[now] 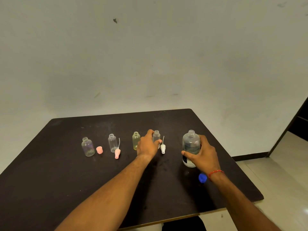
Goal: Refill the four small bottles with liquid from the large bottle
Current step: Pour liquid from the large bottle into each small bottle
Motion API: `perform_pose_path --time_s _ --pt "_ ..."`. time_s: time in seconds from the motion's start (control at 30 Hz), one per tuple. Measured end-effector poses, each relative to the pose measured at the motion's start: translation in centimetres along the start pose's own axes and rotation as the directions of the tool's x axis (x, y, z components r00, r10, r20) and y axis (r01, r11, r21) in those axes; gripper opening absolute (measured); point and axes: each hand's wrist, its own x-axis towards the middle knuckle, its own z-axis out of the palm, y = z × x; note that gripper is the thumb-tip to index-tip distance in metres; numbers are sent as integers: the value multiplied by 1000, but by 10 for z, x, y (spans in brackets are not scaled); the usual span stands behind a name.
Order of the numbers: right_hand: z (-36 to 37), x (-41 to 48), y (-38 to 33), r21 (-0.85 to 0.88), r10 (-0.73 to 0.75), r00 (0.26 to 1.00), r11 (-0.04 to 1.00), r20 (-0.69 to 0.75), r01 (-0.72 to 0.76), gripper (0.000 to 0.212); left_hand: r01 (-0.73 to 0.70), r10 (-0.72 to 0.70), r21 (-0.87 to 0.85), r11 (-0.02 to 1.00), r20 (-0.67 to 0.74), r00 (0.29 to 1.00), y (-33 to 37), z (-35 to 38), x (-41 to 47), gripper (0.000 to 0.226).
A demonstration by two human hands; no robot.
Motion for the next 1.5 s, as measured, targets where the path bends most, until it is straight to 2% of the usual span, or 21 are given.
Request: perform_pose_path --time_s 0.8,1.03,1.17,1.27,1.4,1.5 --pt "4 2 3 6 4 1000 1000 -6 -4 78 44 -41 -80 996 35 999 -7 9 7 35" --pt "5 2 2 -12 6 1000 1000 -4 -6 79 43 -38 -169 985 36 999 -6 4 2 58" --pt "5 1 1 -15 -1 1000 1000 -2 1 79 -2 -9 -210 978 -50 999 -8 -3 -9 61" --pt "7 -1 -3 -23 -13 1000 1000 -12 13 78 -59 31 -197 979 -146 989 -15 -11 -22 49" --pt "12 -3 -14 -4 -46 999 999 -22 46 75 -109 39 -253 961 -268 963 -30 -25 -38 15" --pt "17 -4 -23 7 -74 997 997 -26 74 73 -107 13 -288 952 -309 951 -37 -39 -47 11"
